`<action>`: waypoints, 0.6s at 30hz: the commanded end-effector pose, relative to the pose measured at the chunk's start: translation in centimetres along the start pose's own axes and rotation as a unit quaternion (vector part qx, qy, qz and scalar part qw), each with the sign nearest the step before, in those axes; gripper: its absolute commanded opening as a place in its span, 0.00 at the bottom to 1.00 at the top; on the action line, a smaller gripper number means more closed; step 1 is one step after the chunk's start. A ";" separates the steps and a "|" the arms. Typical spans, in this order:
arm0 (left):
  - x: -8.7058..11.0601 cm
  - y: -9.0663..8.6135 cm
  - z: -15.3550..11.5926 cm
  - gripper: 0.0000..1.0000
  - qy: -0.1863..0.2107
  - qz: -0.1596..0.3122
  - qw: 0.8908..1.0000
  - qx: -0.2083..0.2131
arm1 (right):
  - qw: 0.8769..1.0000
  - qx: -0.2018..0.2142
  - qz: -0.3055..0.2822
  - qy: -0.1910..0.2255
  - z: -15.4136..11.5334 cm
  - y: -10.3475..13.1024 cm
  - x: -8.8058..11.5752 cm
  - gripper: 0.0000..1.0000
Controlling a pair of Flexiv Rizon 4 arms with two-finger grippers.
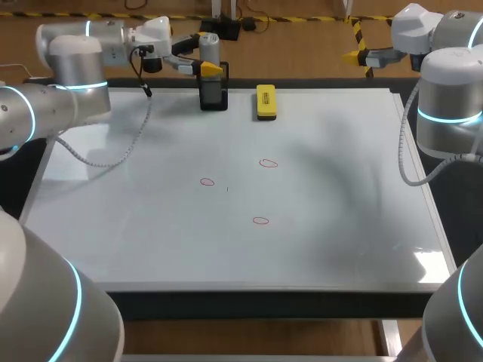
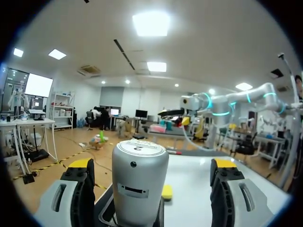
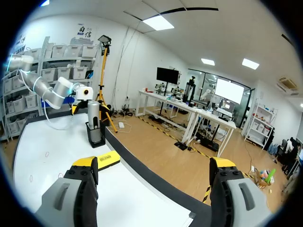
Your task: Pick up the inspection probe, press it on each red-marked spot on the whiteboard one by one, put down the probe, pick up the eraser, and wipe off all the red marks.
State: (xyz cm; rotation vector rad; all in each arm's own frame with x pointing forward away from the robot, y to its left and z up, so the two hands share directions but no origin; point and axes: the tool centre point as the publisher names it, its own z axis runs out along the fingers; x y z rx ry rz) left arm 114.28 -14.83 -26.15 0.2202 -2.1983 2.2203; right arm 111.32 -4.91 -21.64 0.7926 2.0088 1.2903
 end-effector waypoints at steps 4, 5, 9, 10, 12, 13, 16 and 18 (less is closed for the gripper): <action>0.5 -0.1 -0.1 1.00 -0.008 0.000 1.000 0.000 | 1.000 0.001 0.000 0.001 0.0 0.0 -0.1 1.00; 0.5 -0.1 -0.1 1.00 -0.008 0.000 1.000 0.000 | 1.000 0.001 0.000 0.001 0.0 0.0 -0.1 1.00; 0.5 -0.1 -0.2 0.49 -0.006 0.002 1.000 0.003 | 1.000 0.001 0.000 0.001 0.0 0.0 -0.1 1.00; 0.5 -0.1 -0.2 0.40 -0.005 0.002 1.000 0.003 | 1.000 0.001 0.000 0.001 0.0 0.0 -0.1 1.00; 0.6 -0.1 -0.3 0.08 -0.003 0.002 1.000 0.005 | 1.000 0.001 0.000 0.001 0.0 0.0 -0.1 1.00; 0.7 -0.1 -0.4 0.00 0.005 0.005 1.000 0.005 | 1.000 0.001 0.000 0.001 0.0 0.0 -0.1 1.00; 0.7 -0.1 -0.6 0.00 0.007 0.008 1.000 0.006 | 1.000 0.001 0.000 0.001 0.0 0.0 -0.1 1.00; 0.8 -0.1 -0.7 0.00 0.007 0.009 1.000 0.005 | 1.000 0.001 0.000 0.001 0.0 0.0 -0.1 1.00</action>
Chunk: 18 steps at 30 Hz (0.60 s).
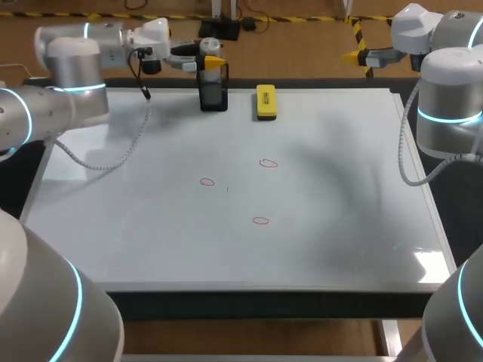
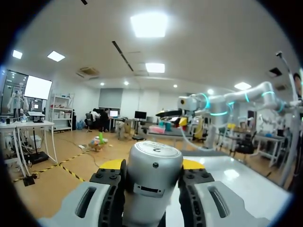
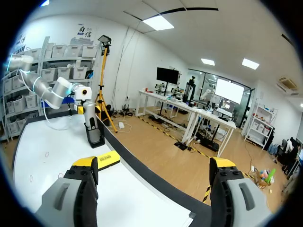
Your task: Pick up the inspection probe, press it on each red-marked spot on the whiteboard one by one, put down the probe, pick up the eraser, and wipe off all the red marks.
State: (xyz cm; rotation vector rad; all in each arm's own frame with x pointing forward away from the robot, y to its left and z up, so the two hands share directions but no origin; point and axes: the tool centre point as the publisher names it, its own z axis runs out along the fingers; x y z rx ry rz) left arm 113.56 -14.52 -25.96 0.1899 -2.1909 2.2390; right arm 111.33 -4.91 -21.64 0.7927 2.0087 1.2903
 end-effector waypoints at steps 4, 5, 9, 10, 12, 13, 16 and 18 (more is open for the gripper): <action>-0.1 0.0 -0.6 0.00 0.001 0.003 1.000 -0.002 | 1.000 0.001 0.000 0.001 0.0 0.0 -0.1 1.00; -0.2 0.0 -0.6 0.00 0.000 0.004 1.000 -0.002 | 1.000 0.001 0.000 0.001 0.0 0.0 -0.1 1.00; -0.4 -0.1 -0.6 0.00 0.000 0.005 1.000 -0.004 | 1.000 0.001 0.000 0.001 0.0 0.0 -0.1 1.00; -0.5 -0.2 -0.6 0.00 -0.001 0.005 1.000 -0.005 | 1.000 0.001 0.000 0.001 0.0 0.0 -0.1 1.00; -0.6 -0.3 -0.6 0.00 0.000 0.007 1.000 -0.005 | 1.000 0.001 0.000 0.001 0.0 0.0 -0.1 1.00; -0.7 -0.4 -0.6 0.00 0.001 0.007 1.000 -0.005 | 1.000 0.001 0.000 0.001 0.0 0.0 -0.1 1.00; -0.9 -0.8 -0.4 0.00 0.002 0.009 1.000 -0.008 | 1.000 0.001 0.000 0.001 0.0 0.0 -0.1 1.00; -1.1 -1.2 -0.4 0.00 0.002 0.009 1.000 -0.009 | 1.000 0.001 0.000 0.001 0.0 0.0 -0.1 1.00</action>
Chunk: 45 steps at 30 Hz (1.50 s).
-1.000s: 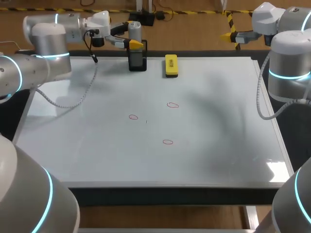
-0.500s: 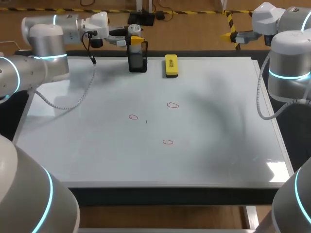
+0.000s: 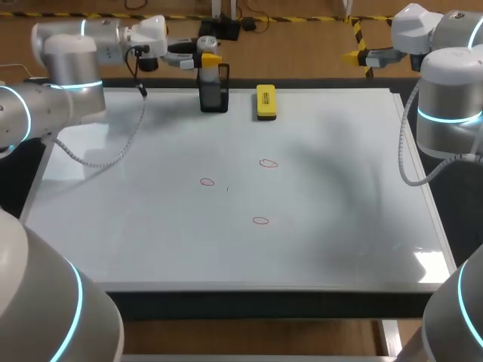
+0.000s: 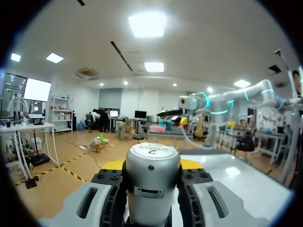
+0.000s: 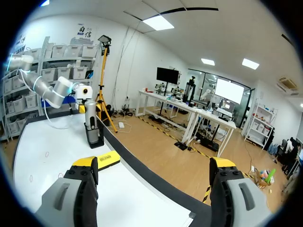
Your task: Pick up the inspection probe, press it on each red-marked spot on the whiteboard one by one, put down the probe, pick up the eraser, and wipe off all the red marks.
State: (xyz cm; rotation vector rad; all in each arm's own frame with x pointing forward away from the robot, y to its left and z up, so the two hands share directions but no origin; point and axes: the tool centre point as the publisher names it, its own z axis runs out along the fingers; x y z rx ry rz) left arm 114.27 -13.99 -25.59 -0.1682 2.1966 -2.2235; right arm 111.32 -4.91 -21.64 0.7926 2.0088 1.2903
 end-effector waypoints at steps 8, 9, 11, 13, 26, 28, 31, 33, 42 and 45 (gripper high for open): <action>-0.9 -2.4 0.2 0.00 0.005 0.001 1.000 -0.013 | 1.000 0.001 0.000 0.001 0.0 0.0 -0.1 1.00; -0.8 -2.6 0.2 0.00 0.005 0.002 1.000 -0.013 | 1.000 0.001 0.000 0.001 0.0 0.0 -0.1 1.00; -0.8 -3.1 0.2 0.00 0.004 0.003 1.000 -0.014 | 1.000 0.001 0.000 0.001 0.0 0.0 -0.1 1.00; -0.8 -3.6 0.3 0.00 0.002 0.006 1.000 -0.017 | 1.000 0.001 0.000 0.001 0.0 0.0 -0.1 1.00; -0.8 -6.1 0.3 0.00 -0.005 0.003 1.000 -0.015 | 1.000 0.001 0.000 0.001 0.0 0.0 -0.1 1.00; -0.7 -6.6 0.2 0.00 -0.010 0.000 1.000 -0.011 | 1.000 0.001 0.000 0.001 0.0 0.0 -0.1 1.00; -0.5 -7.3 0.0 0.00 -0.019 -0.003 1.000 -0.004 | 1.000 0.001 0.000 0.001 0.0 0.0 -0.1 1.00; -0.3 -7.9 0.0 0.00 -0.025 -0.002 1.000 -0.002 | 1.000 0.001 0.000 0.001 0.0 0.0 -0.1 1.00; 0.8 -10.5 -0.3 0.00 -0.037 0.010 0.999 0.006 | 1.000 0.001 0.000 0.001 0.0 0.0 -0.1 1.00; 1.4 -11.4 -0.9 0.00 -0.048 0.015 0.999 0.007 | 1.000 0.001 0.000 0.001 0.0 0.0 -0.1 1.00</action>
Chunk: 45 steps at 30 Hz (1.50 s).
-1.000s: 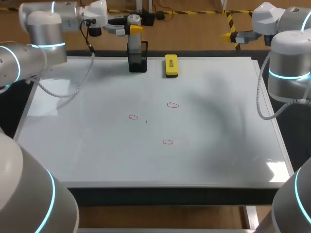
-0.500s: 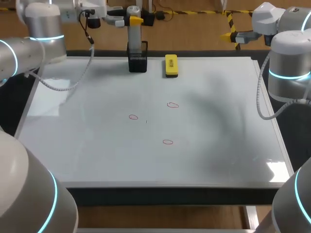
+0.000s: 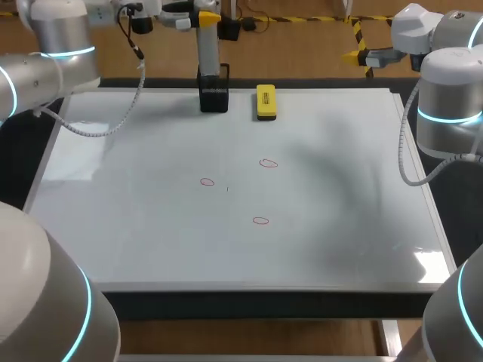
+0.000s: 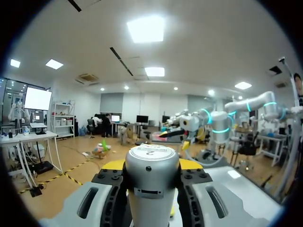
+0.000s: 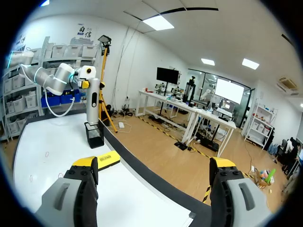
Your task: Pick up the inspection probe, press it on each red-marked spot on the whiteboard one by one, put down the probe, pick up the eraser, and wipe off all the red marks.
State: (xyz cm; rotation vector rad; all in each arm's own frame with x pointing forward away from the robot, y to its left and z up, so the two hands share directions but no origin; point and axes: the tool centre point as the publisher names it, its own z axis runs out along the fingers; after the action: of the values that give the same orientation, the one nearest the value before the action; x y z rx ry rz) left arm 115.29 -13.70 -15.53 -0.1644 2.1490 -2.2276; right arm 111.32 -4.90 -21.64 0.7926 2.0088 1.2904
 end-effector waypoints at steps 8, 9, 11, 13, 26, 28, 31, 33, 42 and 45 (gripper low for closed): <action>3.2 -2.7 -2.8 0.00 -0.065 0.016 0.998 0.004 | 1.000 0.001 0.000 0.001 0.0 0.0 -0.1 1.00; 3.4 -2.8 -3.1 0.00 -0.066 0.017 0.998 0.005 | 1.000 0.001 0.000 0.001 0.0 0.0 -0.1 1.00; 3.8 -2.8 -3.7 0.00 -0.068 0.019 0.997 0.007 | 1.000 0.001 0.000 0.001 0.0 0.0 -0.1 1.00; 4.0 -2.7 -4.3 0.00 -0.075 0.018 0.997 0.008 | 1.000 0.001 0.000 0.001 0.0 0.0 -0.1 1.00; 6.0 -1.2 -8.4 0.00 -0.101 0.031 0.994 0.001 | 1.000 0.001 0.000 0.001 0.0 0.0 -0.1 1.00; 6.3 -0.9 -8.9 0.00 -0.102 0.038 0.994 0.000 | 1.000 0.001 0.000 0.001 0.0 0.0 -0.1 1.00; 6.8 -0.3 -9.7 0.00 -0.099 0.043 0.994 -0.002 | 1.000 0.001 0.000 0.001 0.0 0.0 -0.1 1.00; 7.1 0.1 -10.1 0.00 -0.095 0.044 0.994 -0.005 | 1.000 0.001 0.000 0.001 0.0 0.0 -0.1 1.00; 7.7 2.3 -11.8 0.00 -0.090 0.051 0.995 -0.008 | 1.000 0.001 0.000 0.001 0.0 0.0 -0.1 1.00; 7.8 2.7 -12.2 0.00 -0.091 0.048 0.995 -0.006 | 1.000 0.001 0.000 0.001 0.0 0.0 -0.1 1.00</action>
State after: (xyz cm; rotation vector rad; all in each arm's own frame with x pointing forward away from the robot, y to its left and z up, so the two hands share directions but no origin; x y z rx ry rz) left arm 106.55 -2.75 -17.99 -0.2424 2.0435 -2.0607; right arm 111.32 -4.90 -21.64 0.7926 2.0089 1.2903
